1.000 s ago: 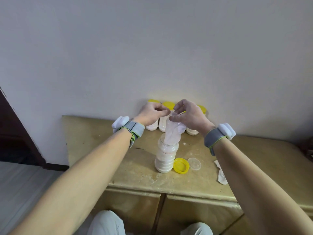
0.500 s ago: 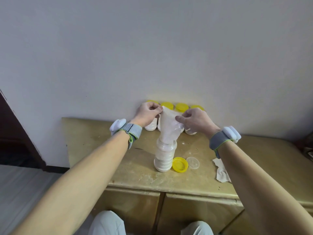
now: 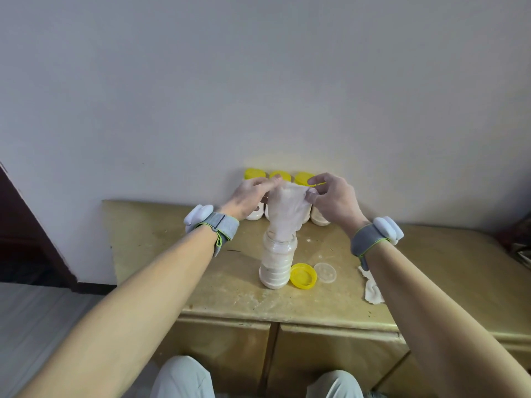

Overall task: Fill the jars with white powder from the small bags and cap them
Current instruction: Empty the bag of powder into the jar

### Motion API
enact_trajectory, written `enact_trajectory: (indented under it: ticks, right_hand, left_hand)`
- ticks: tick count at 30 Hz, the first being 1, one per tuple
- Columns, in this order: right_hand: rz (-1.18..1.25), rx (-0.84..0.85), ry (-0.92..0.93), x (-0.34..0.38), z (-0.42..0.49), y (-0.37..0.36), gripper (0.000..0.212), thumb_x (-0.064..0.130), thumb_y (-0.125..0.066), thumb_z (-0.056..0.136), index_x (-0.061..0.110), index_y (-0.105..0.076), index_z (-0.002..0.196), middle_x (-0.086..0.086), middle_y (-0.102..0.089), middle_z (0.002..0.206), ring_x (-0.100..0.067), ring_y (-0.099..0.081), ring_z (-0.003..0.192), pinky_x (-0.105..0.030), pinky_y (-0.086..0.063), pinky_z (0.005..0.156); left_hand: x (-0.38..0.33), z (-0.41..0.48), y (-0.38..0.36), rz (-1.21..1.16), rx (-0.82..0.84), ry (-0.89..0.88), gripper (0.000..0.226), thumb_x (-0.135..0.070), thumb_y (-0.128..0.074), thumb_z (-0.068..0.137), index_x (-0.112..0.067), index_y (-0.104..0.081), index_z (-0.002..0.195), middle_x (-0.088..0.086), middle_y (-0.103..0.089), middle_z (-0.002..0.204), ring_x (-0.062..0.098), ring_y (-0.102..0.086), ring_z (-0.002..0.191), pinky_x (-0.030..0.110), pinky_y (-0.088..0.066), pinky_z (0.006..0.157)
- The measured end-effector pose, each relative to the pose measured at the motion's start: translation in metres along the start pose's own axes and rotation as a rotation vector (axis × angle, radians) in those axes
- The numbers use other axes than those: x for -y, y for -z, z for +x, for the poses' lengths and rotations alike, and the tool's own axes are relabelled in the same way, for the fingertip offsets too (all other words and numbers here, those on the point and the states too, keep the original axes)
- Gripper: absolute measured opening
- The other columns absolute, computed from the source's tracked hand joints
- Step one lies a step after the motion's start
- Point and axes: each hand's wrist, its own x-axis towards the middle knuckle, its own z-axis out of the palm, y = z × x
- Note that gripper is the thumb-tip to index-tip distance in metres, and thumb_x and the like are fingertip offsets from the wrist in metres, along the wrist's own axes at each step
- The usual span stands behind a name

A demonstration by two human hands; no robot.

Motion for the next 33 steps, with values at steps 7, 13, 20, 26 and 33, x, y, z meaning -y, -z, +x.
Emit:
enact_trajectory:
  ticks: [7, 13, 20, 26, 33]
  right_hand:
    - [-0.034, 0.002, -0.028, -0.003, 0.000, -0.001, 0.019, 0.009, -0.064, 0.089, 0.022, -0.067, 0.103, 0.003, -0.073, 0.091, -0.012, -0.062, 0.075, -0.007, -0.046, 0.062]
    - [-0.089, -0.063, -0.032, -0.003, 0.000, -0.002, 0.016, 0.033, -0.064, 0.091, 0.022, -0.068, 0.080, 0.007, -0.074, 0.076, -0.018, -0.066, 0.075, -0.039, -0.057, 0.082]
    - [0.036, -0.001, -0.041, -0.002, -0.001, -0.004, 0.017, 0.022, -0.071, 0.086, 0.020, -0.059, 0.098, 0.007, -0.066, 0.085, -0.018, -0.064, 0.078, -0.032, -0.052, 0.075]
    - [-0.080, 0.017, -0.062, -0.004, -0.005, -0.006, 0.018, 0.030, -0.073, 0.087, 0.020, -0.065, 0.075, 0.001, -0.070, 0.076, -0.015, -0.059, 0.065, -0.034, -0.054, 0.070]
    - [-0.031, 0.029, -0.030, -0.001, -0.006, -0.016, 0.014, 0.015, -0.076, 0.082, 0.019, -0.062, 0.082, 0.007, -0.063, 0.074, -0.012, -0.059, 0.066, -0.027, -0.050, 0.066]
  left_hand:
    - [0.014, 0.004, 0.006, 0.142, -0.165, -0.084, 0.016, -0.035, -0.076, 0.088, -0.025, -0.068, 0.078, -0.001, -0.076, 0.089, 0.017, -0.066, 0.085, 0.030, -0.050, 0.080]
    - [0.015, 0.000, 0.008, 0.176, -0.261, -0.067, 0.022, -0.040, -0.074, 0.088, -0.019, -0.073, 0.094, -0.001, -0.076, 0.095, 0.017, -0.068, 0.091, 0.027, -0.049, 0.083]
    - [0.014, 0.002, 0.002, 0.192, -0.302, -0.060, 0.029, -0.041, -0.071, 0.090, -0.013, -0.073, 0.099, 0.001, -0.076, 0.097, 0.021, -0.069, 0.097, 0.032, -0.051, 0.087]
    - [0.015, 0.001, 0.002, 0.193, -0.316, -0.061, 0.029, -0.041, -0.070, 0.091, -0.014, -0.073, 0.100, 0.000, -0.076, 0.097, 0.020, -0.069, 0.097, 0.032, -0.052, 0.088]
    - [0.013, 0.000, 0.001, 0.184, -0.327, -0.060, 0.030, -0.041, -0.069, 0.092, -0.012, -0.072, 0.099, 0.002, -0.076, 0.096, 0.022, -0.068, 0.094, 0.030, -0.050, 0.082]
